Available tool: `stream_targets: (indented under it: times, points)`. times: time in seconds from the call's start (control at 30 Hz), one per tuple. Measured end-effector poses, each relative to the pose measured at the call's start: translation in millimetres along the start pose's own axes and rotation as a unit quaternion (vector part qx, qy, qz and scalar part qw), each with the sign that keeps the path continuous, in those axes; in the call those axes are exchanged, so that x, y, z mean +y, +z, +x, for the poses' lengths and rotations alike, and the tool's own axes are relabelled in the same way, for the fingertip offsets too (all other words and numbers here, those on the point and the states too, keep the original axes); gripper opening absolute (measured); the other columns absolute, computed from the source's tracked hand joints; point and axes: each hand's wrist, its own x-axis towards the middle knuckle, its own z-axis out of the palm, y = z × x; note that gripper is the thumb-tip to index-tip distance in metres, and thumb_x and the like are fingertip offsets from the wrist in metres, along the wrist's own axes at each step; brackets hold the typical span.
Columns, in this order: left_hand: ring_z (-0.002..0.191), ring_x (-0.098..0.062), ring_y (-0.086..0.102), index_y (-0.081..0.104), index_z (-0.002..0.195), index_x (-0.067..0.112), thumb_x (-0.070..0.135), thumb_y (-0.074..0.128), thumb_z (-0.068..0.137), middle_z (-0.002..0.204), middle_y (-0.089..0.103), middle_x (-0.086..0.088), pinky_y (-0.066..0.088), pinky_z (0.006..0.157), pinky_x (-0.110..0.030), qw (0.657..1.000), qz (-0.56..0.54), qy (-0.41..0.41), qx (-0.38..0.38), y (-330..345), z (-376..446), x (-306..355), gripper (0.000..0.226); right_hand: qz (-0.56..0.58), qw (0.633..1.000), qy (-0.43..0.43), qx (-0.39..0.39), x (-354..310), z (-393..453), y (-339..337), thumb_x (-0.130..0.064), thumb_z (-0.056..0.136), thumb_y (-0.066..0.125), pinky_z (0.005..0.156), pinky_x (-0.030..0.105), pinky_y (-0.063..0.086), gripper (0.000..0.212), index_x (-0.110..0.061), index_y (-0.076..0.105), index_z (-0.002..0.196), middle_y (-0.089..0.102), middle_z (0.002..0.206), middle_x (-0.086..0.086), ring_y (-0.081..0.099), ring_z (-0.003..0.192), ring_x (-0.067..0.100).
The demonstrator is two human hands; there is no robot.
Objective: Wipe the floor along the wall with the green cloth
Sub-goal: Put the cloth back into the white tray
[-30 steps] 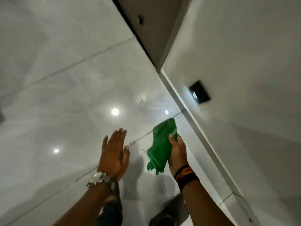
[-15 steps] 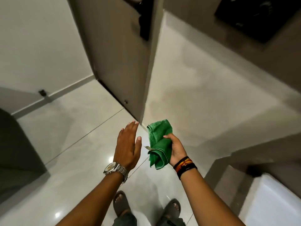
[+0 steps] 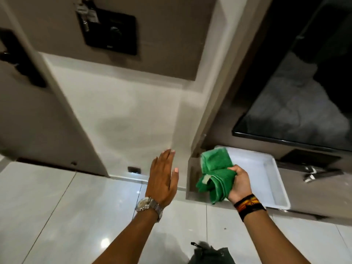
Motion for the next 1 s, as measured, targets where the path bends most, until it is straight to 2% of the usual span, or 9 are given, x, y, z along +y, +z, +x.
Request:
stream_targets:
  times: [0.1, 0.4, 0.47, 0.53, 0.63, 0.73, 0.87, 0.93, 1.0]
  points:
    - [0.166, -0.008, 0.018, 0.024, 0.167, 0.033, 0.048, 0.026, 0.108, 0.178, 0.027, 0.006, 0.009, 0.137, -0.037, 0.999, 0.005, 0.031, -0.027, 37, 0, 22, 0.06, 0.026, 0.998, -0.03, 0.041, -36, 5, -50, -0.017, 0.089, 0.036, 0.079, 0.047, 0.062, 0.038, -0.001, 0.065, 0.108, 0.071, 0.096, 0.02, 0.07, 0.086, 0.037]
    - [0.166, -0.003, 0.009, 0.023, 0.168, 0.034, 0.052, 0.017, 0.109, 0.179, 0.022, 0.009, 0.007, 0.138, -0.038, 0.994, 0.092, 0.001, -0.063, 119, -9, 61, 0.062, 0.005, 0.997, 0.067, 0.04, -61, 86, -80, -0.016, 0.087, 0.039, 0.089, 0.048, 0.053, 0.035, 0.0, 0.065, 0.105, 0.068, 0.093, 0.019, 0.063, 0.088, 0.038]
    - [0.166, -0.002, 0.008, 0.024, 0.169, 0.032, 0.051, 0.019, 0.109, 0.179, 0.021, 0.009, 0.005, 0.138, -0.037, 0.992, 0.109, -0.017, -0.058, 122, -11, 68, 0.063, -0.064, 0.994, 0.083, 0.026, -60, 101, -76, -0.017, 0.086, 0.045, 0.087, 0.046, 0.056, 0.036, 0.001, 0.065, 0.109, 0.069, 0.096, 0.02, 0.065, 0.088, 0.038]
    - [0.166, -0.004, 0.009, 0.028, 0.169, 0.028, 0.051, 0.019, 0.108, 0.178, 0.021, 0.008, 0.002, 0.138, -0.035, 0.991, 0.118, -0.039, -0.048, 119, -14, 75, 0.066, -0.22, 0.972, 0.054, 0.056, -55, 111, -82, -0.017, 0.088, 0.057, 0.086, 0.044, 0.058, 0.032, -0.001, 0.064, 0.115, 0.071, 0.105, 0.021, 0.068, 0.092, 0.037]
    - [0.166, -0.01, 0.013, 0.031, 0.168, 0.025, 0.051, 0.021, 0.107, 0.178, 0.022, 0.007, 0.003, 0.137, -0.037, 0.989, 0.133, -0.05, -0.039, 110, -16, 78, 0.067, -0.496, 0.86, -0.053, 0.112, -53, 113, -95, -0.032, 0.084, 0.076, 0.096, 0.038, 0.053, 0.052, -0.011, 0.058, 0.129, 0.065, 0.126, 0.014, 0.065, 0.108, 0.033]
    - [0.165, -0.012, 0.015, 0.032, 0.167, 0.027, 0.051, 0.022, 0.107, 0.176, 0.021, 0.009, 0.009, 0.137, -0.045, 0.985, 0.159, -0.046, -0.047, 100, -15, 67, 0.065, -0.631, 0.764, -0.076, 0.114, -52, 104, -108, -0.04, 0.08, 0.08, 0.106, 0.046, 0.048, 0.088, -0.011, 0.035, 0.15, 0.044, 0.141, 0.017, 0.052, 0.128, 0.042]
    - [0.166, -0.018, 0.018, 0.032, 0.167, 0.027, 0.068, 0.011, 0.107, 0.178, 0.025, 0.001, 0.01, 0.137, -0.047, 0.983, 0.169, -0.04, -0.052, 87, 0, 67, 0.075, -0.696, 0.701, -0.141, 0.069, -45, 84, -117, -0.017, 0.083, 0.074, 0.111, 0.046, 0.045, 0.076, -0.015, 0.037, 0.149, 0.041, 0.147, 0.017, 0.047, 0.133, 0.042]
    - [0.166, -0.02, 0.019, 0.033, 0.167, 0.025, 0.072, 0.003, 0.104, 0.178, 0.027, -0.002, 0.009, 0.137, -0.047, 0.983, 0.174, -0.028, -0.054, 78, 9, 73, 0.083, -0.775, 0.607, -0.173, 0.022, -42, 76, -116, -0.014, 0.09, 0.064, 0.124, 0.048, 0.026, 0.072, -0.021, 0.034, 0.154, 0.027, 0.164, 0.01, 0.029, 0.15, 0.035]
    - [0.166, -0.022, 0.021, 0.034, 0.167, 0.024, 0.071, 0.002, 0.104, 0.178, 0.028, -0.003, 0.008, 0.137, -0.047, 0.981, 0.182, -0.013, -0.058, 69, 15, 76, 0.085, -0.849, 0.506, -0.151, -0.014, -41, 70, -118, -0.027, 0.099, 0.049, 0.127, 0.053, 0.006, 0.046, -0.025, 0.049, 0.145, 0.04, 0.16, 0.003, 0.03, 0.15, 0.025]
